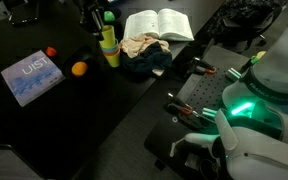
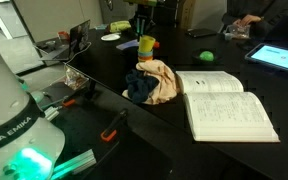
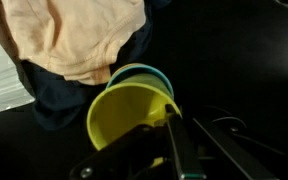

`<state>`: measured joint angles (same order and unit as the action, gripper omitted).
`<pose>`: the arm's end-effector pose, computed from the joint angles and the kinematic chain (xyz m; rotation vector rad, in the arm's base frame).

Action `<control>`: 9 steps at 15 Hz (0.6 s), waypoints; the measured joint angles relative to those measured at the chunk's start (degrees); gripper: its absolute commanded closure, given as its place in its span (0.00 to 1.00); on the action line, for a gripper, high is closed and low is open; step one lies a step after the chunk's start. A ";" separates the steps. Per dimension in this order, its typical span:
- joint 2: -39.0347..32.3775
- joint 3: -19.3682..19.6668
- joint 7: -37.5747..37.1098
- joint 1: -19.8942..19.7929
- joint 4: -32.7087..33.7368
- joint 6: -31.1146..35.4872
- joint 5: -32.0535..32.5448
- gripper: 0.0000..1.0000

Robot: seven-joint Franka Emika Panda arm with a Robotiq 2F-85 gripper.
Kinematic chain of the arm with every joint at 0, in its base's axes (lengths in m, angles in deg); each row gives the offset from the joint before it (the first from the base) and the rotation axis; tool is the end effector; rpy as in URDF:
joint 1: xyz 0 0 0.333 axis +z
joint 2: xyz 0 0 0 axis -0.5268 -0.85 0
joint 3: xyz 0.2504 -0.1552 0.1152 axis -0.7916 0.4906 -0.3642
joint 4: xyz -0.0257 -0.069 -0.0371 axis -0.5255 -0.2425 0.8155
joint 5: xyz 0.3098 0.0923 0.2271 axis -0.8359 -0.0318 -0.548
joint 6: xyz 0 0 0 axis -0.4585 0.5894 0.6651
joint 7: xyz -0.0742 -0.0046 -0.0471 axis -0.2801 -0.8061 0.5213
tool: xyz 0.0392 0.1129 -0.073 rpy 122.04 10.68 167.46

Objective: Stack the cups together.

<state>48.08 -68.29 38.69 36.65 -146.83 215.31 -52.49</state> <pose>0.5731 0.1243 0.2349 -2.9987 -0.6013 0.2190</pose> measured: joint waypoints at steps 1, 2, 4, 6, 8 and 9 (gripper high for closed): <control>0.00 0.00 0.00 0.05 -0.26 0.46 0.16 0.47; 0.00 0.00 0.00 0.08 -0.49 0.80 0.48 0.40; 0.08 0.03 -0.04 0.08 -0.67 1.01 1.17 0.25; 0.60 0.13 -0.02 -0.02 -0.71 0.62 1.21 0.10; 1.72 0.38 -0.03 -0.29 -0.89 -0.34 1.21 0.00; 2.45 0.66 -0.04 -0.48 -1.02 -1.19 1.21 0.00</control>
<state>50.53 -67.63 38.64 36.17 -147.85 214.12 -51.27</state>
